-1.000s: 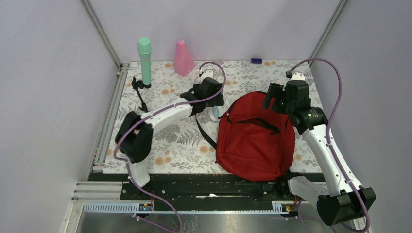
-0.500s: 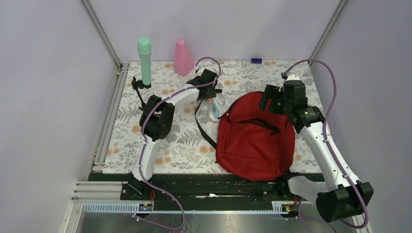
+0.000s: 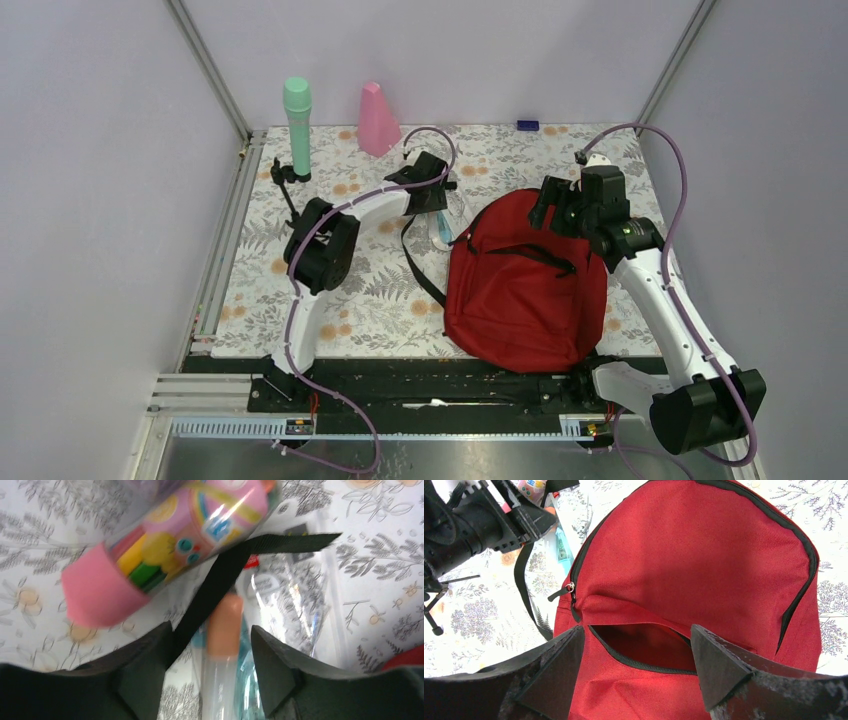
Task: Pack the student bag
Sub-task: Pick up the stationery from the center of the board.
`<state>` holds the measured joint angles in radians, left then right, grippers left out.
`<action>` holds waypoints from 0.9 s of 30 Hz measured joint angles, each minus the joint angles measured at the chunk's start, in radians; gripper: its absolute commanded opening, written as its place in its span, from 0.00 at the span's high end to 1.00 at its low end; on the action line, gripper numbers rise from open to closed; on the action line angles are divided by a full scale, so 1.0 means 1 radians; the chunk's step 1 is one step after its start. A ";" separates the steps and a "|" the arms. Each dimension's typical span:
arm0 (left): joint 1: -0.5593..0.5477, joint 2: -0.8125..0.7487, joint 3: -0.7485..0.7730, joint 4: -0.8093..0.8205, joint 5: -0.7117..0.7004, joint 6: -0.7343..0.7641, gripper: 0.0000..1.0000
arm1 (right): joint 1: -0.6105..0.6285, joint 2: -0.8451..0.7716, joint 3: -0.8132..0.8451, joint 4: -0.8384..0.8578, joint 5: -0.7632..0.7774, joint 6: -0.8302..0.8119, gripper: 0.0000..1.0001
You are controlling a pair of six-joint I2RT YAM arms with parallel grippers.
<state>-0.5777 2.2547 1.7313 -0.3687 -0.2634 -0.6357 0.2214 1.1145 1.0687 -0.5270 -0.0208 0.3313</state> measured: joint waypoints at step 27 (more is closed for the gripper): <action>-0.063 -0.035 0.035 -0.080 -0.003 0.025 0.49 | 0.000 0.019 -0.008 0.001 -0.027 0.018 0.17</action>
<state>-0.6403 2.2200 1.7664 -0.4492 -0.2668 -0.6109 0.2214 1.1339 1.0603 -0.5262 -0.0475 0.3489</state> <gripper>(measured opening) 0.516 0.832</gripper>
